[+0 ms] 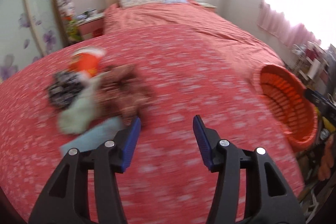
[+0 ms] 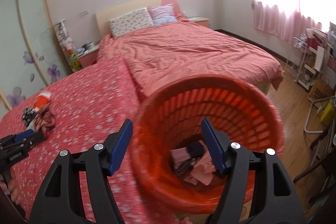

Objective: Collect trash
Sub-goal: 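Grasp the blue tube with the left tool while the right tool grasps the brown scrunchie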

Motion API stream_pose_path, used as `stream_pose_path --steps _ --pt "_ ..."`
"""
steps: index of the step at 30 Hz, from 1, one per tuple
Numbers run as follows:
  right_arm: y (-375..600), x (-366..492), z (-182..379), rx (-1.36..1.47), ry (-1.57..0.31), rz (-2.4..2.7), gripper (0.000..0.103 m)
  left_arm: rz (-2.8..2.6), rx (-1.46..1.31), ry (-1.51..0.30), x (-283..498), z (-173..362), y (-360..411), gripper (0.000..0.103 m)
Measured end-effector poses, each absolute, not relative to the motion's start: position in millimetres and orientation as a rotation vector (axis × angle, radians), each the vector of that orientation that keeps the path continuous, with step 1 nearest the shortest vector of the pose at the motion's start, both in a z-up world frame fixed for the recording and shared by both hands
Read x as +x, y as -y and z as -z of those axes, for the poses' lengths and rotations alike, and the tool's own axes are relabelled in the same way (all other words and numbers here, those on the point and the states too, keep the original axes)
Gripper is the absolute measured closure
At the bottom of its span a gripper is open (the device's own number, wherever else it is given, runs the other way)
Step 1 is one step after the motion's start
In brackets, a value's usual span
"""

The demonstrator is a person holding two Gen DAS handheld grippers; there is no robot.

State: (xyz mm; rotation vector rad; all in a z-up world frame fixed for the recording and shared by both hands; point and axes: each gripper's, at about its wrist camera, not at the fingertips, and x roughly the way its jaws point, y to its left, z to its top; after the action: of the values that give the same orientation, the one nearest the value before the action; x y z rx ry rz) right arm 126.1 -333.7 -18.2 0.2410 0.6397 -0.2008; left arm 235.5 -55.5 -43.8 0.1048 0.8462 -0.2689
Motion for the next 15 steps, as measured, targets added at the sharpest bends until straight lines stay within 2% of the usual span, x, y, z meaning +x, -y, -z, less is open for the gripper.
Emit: stream_pose_path --steps 7,13,15 --pt "289 140 22 0.203 -0.679 0.113 0.036 0.171 0.091 -0.891 242 61 -17 0.051" --pt "257 148 26 0.179 -0.709 0.061 0.036 0.186 0.171 -0.872 247 67 -6 0.051" --pt "250 150 27 0.172 -0.715 0.049 0.036 0.201 0.194 -0.864 249 67 2 0.054"
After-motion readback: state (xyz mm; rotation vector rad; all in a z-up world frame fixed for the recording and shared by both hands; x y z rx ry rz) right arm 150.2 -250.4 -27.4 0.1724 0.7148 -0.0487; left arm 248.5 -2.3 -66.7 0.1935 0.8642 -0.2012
